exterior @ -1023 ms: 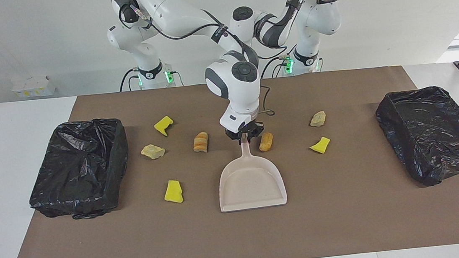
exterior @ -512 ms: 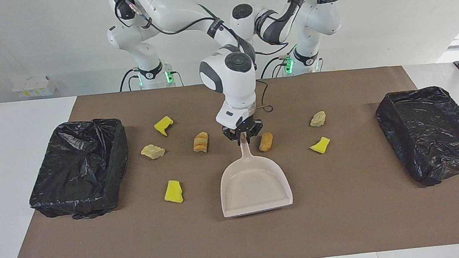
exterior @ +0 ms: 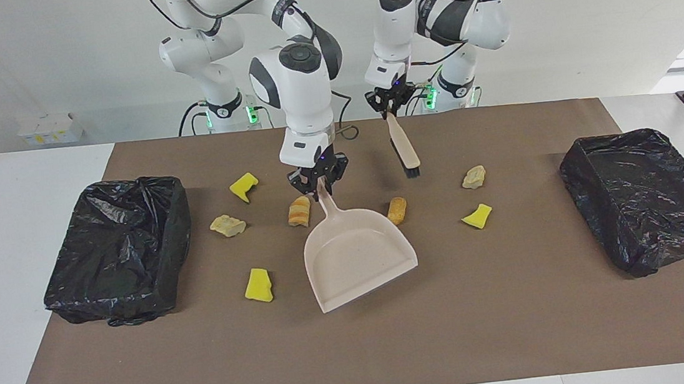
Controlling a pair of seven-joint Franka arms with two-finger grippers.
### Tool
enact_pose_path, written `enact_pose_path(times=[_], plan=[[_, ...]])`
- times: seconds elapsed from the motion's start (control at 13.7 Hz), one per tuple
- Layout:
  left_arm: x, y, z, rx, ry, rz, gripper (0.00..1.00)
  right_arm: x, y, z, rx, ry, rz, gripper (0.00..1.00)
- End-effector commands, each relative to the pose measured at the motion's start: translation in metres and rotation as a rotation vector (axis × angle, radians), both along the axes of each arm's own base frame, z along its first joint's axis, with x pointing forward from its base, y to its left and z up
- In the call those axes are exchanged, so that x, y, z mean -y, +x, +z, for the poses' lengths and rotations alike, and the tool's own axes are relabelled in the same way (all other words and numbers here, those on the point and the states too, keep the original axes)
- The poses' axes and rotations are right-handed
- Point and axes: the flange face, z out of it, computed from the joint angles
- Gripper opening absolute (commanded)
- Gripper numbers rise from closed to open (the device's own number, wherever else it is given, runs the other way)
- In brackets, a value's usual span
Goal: Sweep and dump trash in bin
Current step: 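Lift the dustpan with the right gripper while the left gripper grasps the brush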
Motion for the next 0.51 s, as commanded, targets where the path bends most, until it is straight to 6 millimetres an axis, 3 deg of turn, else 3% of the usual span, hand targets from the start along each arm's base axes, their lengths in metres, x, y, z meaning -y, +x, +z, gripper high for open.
enact_pose_path(times=[0.0,0.22,0.44], plan=[[-0.045,0.041,0.003,0.012,0.042,0.117,0.0,0.027,-0.027,-0.011,-0.022,-0.038,0.294,0.0],[-0.127,0.091,-0.009,-0.016,0.046,0.157,0.0,0.046,-0.03,-0.02,-0.059,-0.075,0.525,0.0],[-0.185,0.117,-0.017,0.002,0.031,0.174,0.0,0.07,-0.017,-0.023,-0.072,-0.081,0.69,0.0]])
